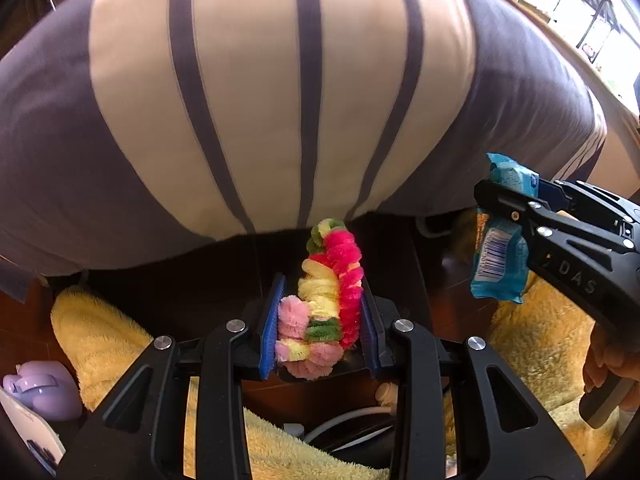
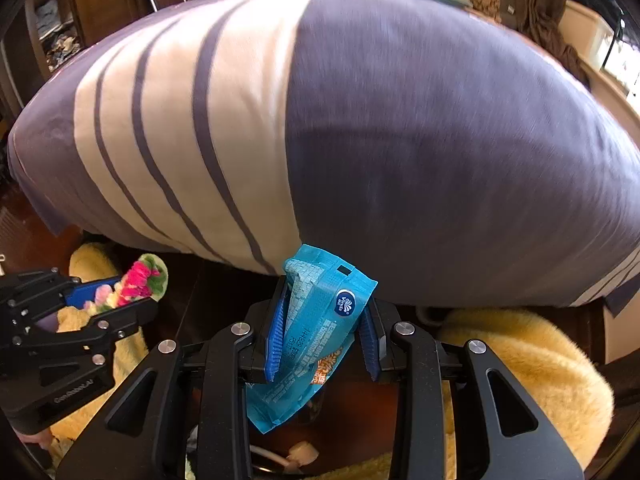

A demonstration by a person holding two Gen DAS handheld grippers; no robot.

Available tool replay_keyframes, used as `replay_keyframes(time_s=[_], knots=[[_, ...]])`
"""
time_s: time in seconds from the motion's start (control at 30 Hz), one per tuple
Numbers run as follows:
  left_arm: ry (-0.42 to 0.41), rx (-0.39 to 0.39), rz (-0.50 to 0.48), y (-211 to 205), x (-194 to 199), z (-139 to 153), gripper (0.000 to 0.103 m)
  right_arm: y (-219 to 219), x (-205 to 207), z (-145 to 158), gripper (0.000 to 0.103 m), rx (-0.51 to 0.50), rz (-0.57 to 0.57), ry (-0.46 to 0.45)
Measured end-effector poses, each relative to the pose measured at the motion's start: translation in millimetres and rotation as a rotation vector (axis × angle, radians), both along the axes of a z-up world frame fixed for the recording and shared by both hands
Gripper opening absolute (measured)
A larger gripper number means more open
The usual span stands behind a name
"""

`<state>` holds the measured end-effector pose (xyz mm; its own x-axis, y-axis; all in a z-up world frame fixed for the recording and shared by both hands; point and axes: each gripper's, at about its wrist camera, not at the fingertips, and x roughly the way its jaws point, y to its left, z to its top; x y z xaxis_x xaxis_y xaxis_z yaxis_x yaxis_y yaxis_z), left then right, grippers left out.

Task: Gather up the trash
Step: 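Lower the packet and pom-pom toy into the black bin and open both tools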

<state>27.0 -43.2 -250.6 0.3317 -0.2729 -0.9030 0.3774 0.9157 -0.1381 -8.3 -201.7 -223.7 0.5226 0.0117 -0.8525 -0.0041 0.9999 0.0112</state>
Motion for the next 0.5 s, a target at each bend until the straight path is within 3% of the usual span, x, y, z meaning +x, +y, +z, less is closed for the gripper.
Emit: replay_keyframes(time_s=[0.5], knots=[[0.179,-0.012,-0.033,-8.0,13.1,-48.5,0.034,0.0,16.8,-45.2,0.036,0.110,0.007,0.149]])
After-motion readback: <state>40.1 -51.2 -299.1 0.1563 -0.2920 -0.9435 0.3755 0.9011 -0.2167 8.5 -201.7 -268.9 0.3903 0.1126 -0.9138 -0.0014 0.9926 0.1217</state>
